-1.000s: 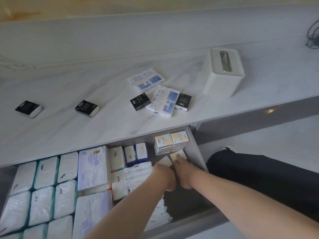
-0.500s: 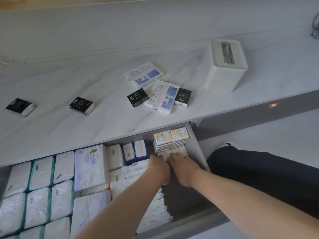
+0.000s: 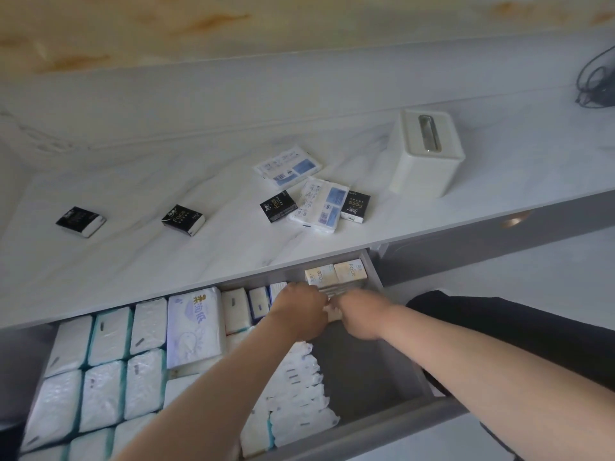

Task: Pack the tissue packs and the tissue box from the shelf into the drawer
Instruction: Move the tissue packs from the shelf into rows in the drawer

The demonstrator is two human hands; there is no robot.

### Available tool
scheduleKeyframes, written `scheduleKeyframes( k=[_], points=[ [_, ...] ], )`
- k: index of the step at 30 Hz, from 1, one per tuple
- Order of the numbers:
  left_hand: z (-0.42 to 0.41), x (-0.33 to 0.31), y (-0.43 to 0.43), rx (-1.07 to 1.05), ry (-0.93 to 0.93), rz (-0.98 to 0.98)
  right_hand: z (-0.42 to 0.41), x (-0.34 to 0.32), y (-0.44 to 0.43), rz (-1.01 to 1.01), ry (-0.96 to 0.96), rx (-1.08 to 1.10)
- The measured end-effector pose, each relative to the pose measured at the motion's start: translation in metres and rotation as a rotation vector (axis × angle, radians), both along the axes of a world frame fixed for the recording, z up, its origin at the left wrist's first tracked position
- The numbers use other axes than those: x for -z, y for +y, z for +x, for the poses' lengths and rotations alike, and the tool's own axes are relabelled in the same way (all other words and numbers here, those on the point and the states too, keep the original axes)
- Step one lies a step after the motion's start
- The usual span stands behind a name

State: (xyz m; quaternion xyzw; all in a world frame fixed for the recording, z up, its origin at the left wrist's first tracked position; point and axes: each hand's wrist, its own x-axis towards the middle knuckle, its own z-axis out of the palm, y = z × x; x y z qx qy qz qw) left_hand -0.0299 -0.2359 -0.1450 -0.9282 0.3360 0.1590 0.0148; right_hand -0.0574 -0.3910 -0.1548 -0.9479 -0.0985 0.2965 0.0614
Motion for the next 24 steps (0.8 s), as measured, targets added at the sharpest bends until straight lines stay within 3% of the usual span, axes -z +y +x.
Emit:
scheduleKeyframes(
  k=[4,7,10,14,20,24],
  points=[
    [0.007,-0.041,0.015,-0.201,0.016,-0.270,0.007,-0.060,-0.005,0.098,-0.303,0.052],
    [0.020,-0.068,0.021,-0.286,-0.077,-0.433,0.020,-0.088,-0.012,0.187,-0.525,0.160],
    [0.043,-0.086,0.024,-0.383,-0.172,-0.539,0.042,-0.103,-0.026,0.171,-0.631,0.205],
    [0.081,-0.089,0.024,-0.454,-0.241,-0.571,0.078,-0.104,-0.044,0.091,-0.603,0.284],
    [0.114,-0.076,0.022,-0.444,-0.263,-0.361,0.112,-0.082,-0.044,0.116,-0.470,0.372],
    [0.122,-0.070,0.028,-0.464,-0.254,-0.323,0.121,-0.077,-0.040,-0.048,-0.491,0.337]
  ],
)
